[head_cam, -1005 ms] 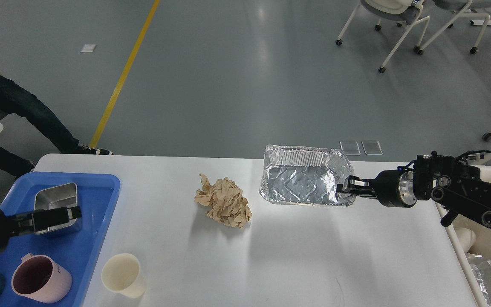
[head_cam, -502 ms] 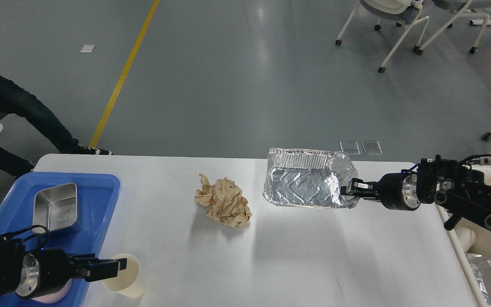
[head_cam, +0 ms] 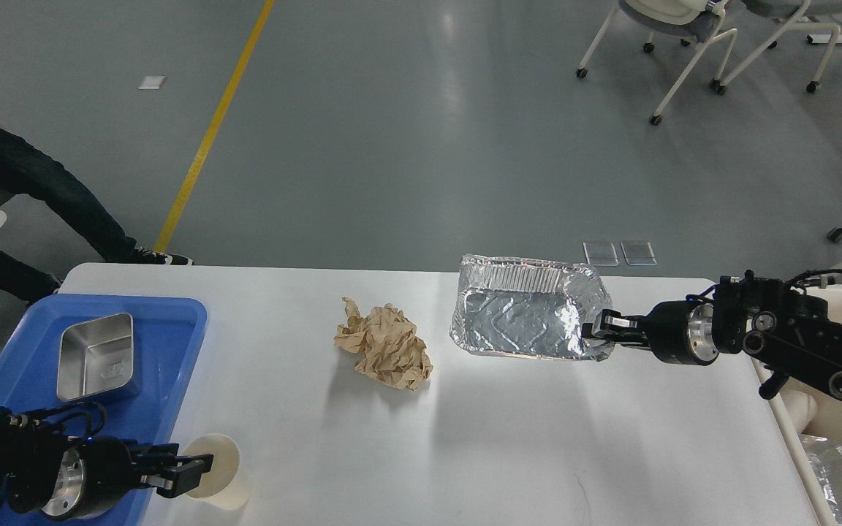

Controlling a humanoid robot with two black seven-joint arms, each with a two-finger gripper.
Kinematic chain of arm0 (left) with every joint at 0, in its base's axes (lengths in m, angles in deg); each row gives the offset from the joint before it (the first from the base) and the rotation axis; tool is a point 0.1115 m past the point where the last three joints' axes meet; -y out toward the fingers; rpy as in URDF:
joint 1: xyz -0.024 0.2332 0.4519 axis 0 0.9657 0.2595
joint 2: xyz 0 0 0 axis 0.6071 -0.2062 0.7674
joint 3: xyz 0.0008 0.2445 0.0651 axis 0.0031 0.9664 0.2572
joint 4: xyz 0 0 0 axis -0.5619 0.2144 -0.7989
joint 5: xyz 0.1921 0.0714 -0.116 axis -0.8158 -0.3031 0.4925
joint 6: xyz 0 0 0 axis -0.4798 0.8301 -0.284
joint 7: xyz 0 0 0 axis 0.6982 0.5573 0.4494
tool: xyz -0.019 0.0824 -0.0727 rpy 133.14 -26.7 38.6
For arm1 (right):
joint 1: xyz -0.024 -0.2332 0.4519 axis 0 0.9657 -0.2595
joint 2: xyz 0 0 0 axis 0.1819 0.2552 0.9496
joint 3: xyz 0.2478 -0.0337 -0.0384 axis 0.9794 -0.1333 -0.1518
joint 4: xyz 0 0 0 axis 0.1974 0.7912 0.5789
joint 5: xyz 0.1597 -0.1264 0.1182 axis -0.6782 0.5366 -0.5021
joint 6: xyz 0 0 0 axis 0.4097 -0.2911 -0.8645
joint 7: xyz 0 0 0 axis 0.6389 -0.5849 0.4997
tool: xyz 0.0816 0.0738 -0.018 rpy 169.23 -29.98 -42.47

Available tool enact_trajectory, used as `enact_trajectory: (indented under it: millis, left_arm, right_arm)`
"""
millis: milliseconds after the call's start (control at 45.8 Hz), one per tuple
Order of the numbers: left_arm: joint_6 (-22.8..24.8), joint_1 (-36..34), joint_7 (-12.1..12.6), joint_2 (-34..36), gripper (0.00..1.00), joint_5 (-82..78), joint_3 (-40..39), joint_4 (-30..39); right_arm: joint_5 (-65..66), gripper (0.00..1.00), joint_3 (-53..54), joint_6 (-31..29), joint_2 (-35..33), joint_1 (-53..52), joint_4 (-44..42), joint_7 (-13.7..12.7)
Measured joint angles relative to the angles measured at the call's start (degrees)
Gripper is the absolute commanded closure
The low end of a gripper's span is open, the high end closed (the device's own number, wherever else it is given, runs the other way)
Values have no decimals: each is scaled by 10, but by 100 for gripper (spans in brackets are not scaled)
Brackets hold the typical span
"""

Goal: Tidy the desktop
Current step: 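Grasp the white paper cup with the left gripper, then lift the white cup over and drop it into the foil tray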

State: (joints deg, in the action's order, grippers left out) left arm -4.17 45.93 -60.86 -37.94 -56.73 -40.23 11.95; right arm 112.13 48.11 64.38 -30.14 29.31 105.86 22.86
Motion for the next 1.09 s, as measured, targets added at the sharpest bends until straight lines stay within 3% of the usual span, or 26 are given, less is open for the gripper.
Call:
enact_trajectory:
  millis: [459, 830, 983, 1092]
  left_arm:
    - [10, -16, -6, -14, 100, 7, -17, -7]
    - [200, -103, -14, 56, 100, 86, -199, 19]
    - [266, -191, -14, 69, 100, 98, -225, 21]
    - [279, -272, -14, 61, 100, 103, -222, 20]
  right_arm:
    - [-1, 100, 1, -3, 14, -5, 2, 0]
    - [-2, 100, 0, -6, 37, -9, 4, -1]
    - [-2, 100, 0, -7, 40, -11, 5, -1]
    - [-2, 100, 0, -7, 41, -11, 6, -1]
